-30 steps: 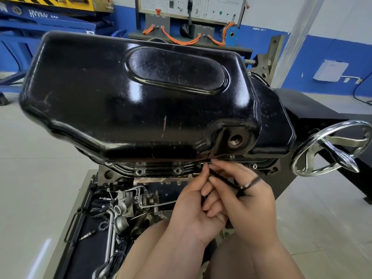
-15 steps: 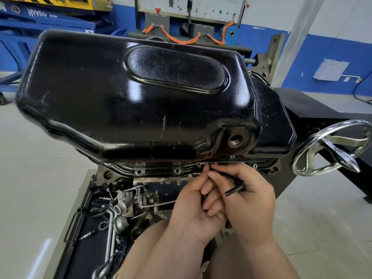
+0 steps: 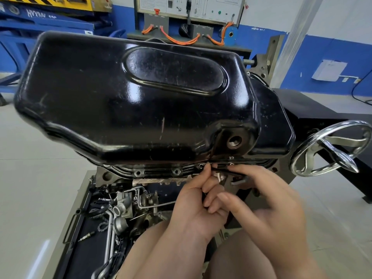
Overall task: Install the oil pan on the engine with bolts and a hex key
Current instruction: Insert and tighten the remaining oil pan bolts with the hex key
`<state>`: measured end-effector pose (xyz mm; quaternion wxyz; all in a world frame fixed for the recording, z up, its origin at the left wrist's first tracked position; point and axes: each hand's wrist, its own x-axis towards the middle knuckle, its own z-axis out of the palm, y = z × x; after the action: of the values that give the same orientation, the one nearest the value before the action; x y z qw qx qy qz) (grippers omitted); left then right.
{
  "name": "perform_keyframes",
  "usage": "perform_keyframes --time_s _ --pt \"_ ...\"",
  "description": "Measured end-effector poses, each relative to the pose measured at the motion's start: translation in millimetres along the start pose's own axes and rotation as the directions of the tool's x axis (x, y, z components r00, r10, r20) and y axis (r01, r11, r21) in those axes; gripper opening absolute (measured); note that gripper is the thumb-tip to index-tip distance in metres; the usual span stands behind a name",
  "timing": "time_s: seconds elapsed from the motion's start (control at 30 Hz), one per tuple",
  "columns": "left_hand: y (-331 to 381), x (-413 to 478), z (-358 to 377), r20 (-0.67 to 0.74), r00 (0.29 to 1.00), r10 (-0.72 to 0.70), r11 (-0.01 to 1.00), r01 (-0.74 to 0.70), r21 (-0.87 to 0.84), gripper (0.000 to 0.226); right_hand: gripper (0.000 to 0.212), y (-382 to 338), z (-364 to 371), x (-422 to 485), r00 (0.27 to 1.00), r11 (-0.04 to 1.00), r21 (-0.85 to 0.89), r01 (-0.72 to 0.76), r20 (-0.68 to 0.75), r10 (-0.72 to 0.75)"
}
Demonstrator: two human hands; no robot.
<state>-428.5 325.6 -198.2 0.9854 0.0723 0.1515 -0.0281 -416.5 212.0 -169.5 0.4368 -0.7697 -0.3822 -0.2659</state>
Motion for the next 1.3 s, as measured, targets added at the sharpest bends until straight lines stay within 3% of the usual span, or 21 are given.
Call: perform_keyframes --time_s 0.1,0.23,0.37,0.5,0.83,1.03,1.2,1.3 --pt "2.3 -0.3 -0.4 -0.020 1.000 -0.006 1.000 0.006 0.005 0.014 0.043 -0.3 -19.4 10.2 0.988 0.979 -0.155 0.129 0.110 -0.113" --pt "2.8 -1.3 2.2 -0.030 0.999 -0.021 0.999 0.020 -0.027 0.012 0.048 -0.4 -31.7 30.6 0.931 0.874 -0.347 0.340 0.256 -0.261" --pt "1.2 -3.2 2.3 -0.027 1.000 0.007 1.000 -0.008 -0.013 0.016 0.054 -4.7 -29.7 43.8 0.845 0.750 -0.401 0.527 0.340 -0.412" --pt "1.7 -5.1 1.4 0.012 1.000 0.008 1.000 -0.008 0.015 0.036 0.050 -6.5 -21.3 47.7 0.798 0.678 -0.420 0.603 0.321 -0.510" --pt "4.3 -4.8 1.5 -0.011 1.000 0.012 0.999 -0.012 0.050 0.052 0.050 -7.5 -7.5 39.1 0.882 0.746 -0.482 0.459 0.145 -0.449" --pt "4.2 -8.3 4.2 0.019 0.999 -0.042 0.999 0.042 0.024 0.030 0.052 0.9 -7.4 26.0 0.963 0.901 -0.344 0.264 0.041 -0.266" --pt "2.2 -14.1 7.8 0.062 0.996 -0.068 0.995 0.063 0.073 0.013 0.032 5.6 2.3 10.5 0.993 0.965 -0.244 0.099 -0.035 -0.110" --pt "3.4 -17.9 7.8 0.077 0.992 -0.104 0.991 0.097 0.088 0.018 0.030 3.7 3.4 8.0 0.990 0.988 -0.137 0.077 -0.108 -0.092"
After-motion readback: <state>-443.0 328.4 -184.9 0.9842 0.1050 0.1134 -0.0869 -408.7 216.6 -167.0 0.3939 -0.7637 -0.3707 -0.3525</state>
